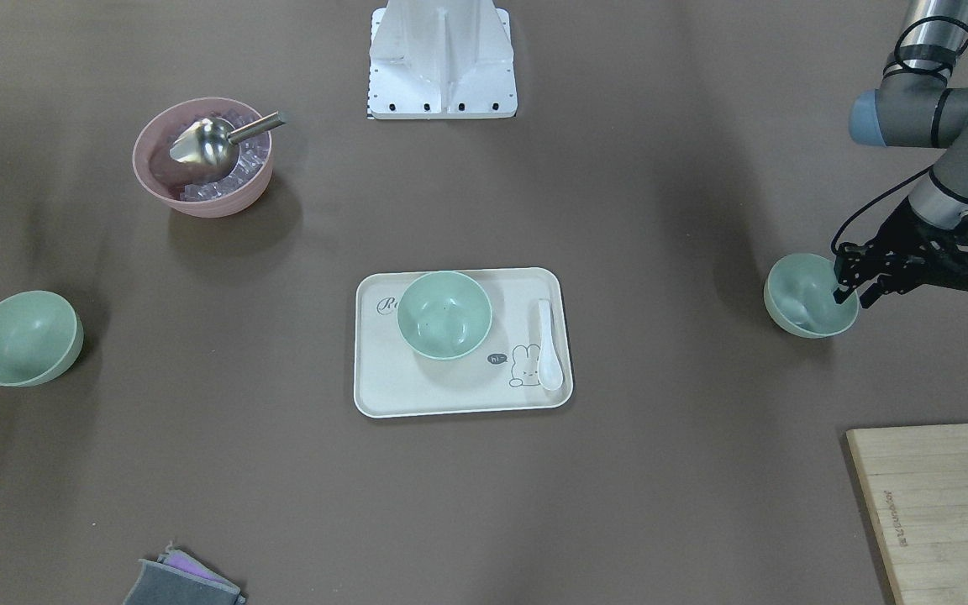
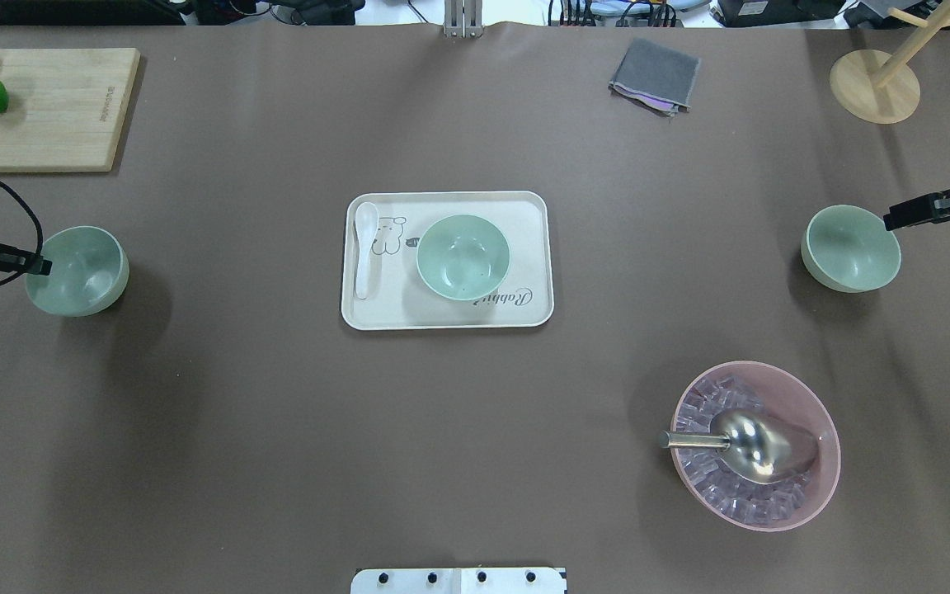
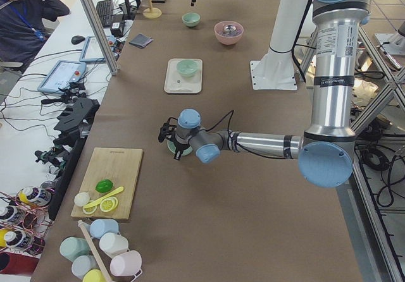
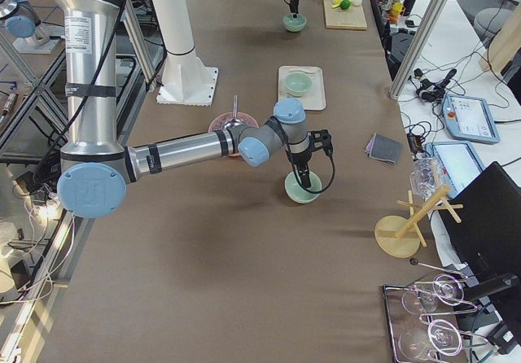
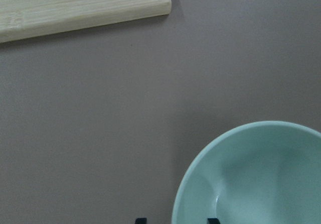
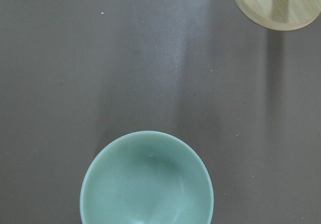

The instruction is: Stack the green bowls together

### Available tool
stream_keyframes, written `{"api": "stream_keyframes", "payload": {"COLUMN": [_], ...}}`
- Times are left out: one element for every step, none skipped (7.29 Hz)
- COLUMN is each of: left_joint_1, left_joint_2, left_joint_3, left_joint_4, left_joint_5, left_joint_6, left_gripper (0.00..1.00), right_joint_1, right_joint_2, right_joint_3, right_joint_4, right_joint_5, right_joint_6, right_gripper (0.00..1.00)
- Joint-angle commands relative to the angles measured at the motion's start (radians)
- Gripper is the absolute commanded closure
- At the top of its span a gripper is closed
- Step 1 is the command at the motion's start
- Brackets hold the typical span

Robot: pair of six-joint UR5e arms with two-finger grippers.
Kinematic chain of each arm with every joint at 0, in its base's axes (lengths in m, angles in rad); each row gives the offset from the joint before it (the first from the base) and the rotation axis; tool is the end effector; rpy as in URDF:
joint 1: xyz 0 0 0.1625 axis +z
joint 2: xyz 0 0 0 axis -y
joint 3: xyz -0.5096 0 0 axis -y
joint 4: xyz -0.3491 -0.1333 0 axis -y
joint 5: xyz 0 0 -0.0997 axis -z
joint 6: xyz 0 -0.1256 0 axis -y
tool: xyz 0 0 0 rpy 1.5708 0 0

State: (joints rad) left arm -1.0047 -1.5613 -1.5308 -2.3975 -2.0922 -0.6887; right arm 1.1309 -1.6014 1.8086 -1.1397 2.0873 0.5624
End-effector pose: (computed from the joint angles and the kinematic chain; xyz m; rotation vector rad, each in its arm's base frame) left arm 0.2038 -0.4526 0.6971 0.3237 0.8448 0.0884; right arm -0.1362 -0.4567 0.6284 0.3072 -0.7363 -0.0489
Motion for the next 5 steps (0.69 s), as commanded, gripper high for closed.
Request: {"api": "stream_keyframes", "payload": {"left_joint_1": [0.000, 0.000, 0.000, 0.000, 0.000], "left_joint_2": [0.000, -0.002, -0.011, -0.022, -0.038], "left_joint_3": [-0.002, -0.002, -0.009, -0.031, -0.066], "left_joint_4": [0.000, 0.000, 0.001, 0.012, 0.047], "left_joint_5": [0.000, 0.000, 0.000, 0.000, -0.006], "left_joint_6": [0.000, -0.005, -0.011, -0.015, -0.023], "left_gripper": [0.95, 1.00, 1.00, 1.00, 1.00], "right_joint_1": [0.000, 0.000, 0.000, 0.000, -0.002], "right_joint_2": [0.000, 0.000, 0.000, 0.000, -0.002], "right_joint_3": [0.000, 0.002, 0.002, 0.002, 0.000], "right_joint_4": [0.000, 0.002, 0.002, 0.000, 0.000], "right_joint_5": [0.000, 0.000, 0.000, 0.000, 0.000], "right_joint_6": [0.001, 0.001, -0.001, -0.002, -0.009], "right_gripper": [0.00, 0.00, 0.00, 0.00, 0.00]}}
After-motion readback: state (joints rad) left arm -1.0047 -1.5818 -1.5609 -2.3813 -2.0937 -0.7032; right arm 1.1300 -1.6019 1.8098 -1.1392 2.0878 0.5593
